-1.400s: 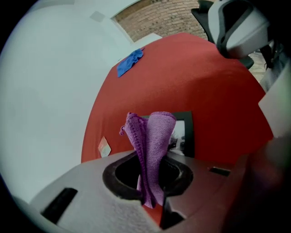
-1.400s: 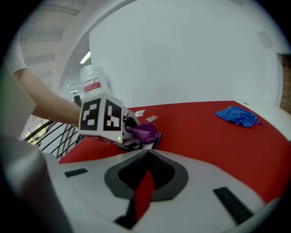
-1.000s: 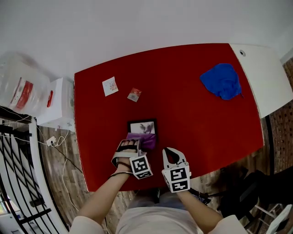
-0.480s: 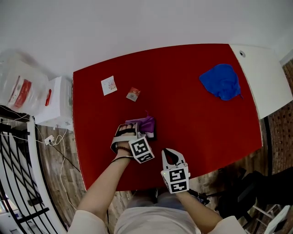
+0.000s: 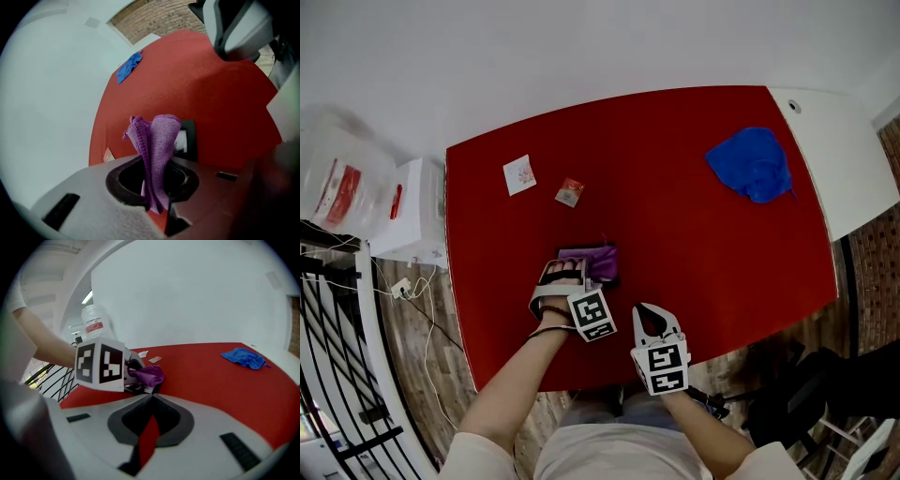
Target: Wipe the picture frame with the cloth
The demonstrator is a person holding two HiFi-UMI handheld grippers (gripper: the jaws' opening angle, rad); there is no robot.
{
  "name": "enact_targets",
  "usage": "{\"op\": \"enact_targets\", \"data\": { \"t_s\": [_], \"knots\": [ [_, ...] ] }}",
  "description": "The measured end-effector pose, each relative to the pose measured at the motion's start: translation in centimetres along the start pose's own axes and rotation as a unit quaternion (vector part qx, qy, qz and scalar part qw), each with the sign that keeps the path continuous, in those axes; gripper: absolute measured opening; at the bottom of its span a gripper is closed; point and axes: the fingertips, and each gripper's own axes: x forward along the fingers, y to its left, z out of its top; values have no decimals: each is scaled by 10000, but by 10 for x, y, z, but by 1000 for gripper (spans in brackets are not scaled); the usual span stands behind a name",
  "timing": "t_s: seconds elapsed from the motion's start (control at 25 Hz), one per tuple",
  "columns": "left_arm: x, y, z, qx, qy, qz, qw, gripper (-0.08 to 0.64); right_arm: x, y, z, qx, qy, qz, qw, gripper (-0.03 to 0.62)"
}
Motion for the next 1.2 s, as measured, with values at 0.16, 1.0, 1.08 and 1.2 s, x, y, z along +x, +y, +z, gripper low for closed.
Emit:
{"op": "enact_targets", "data": {
  "t_s": [0.16,1.0,1.08,1.2],
  "knots": [
    [-17,-30,0,178,-30,-190,9997,61,1,-5,1,37,-23,-36,10000,3],
    [6,24,23,-170,194,58,9997,61,-8,-8,-7,88,16,-29,10000,3],
    [8,16,26,-90,204,2,9998,61,-9,-13,-8,134,24,-57,9999,3],
    [-1,0,30,97,154,-14,9998,61,-10,-22,-10,201,22,-121,9997,3]
  ]
}}
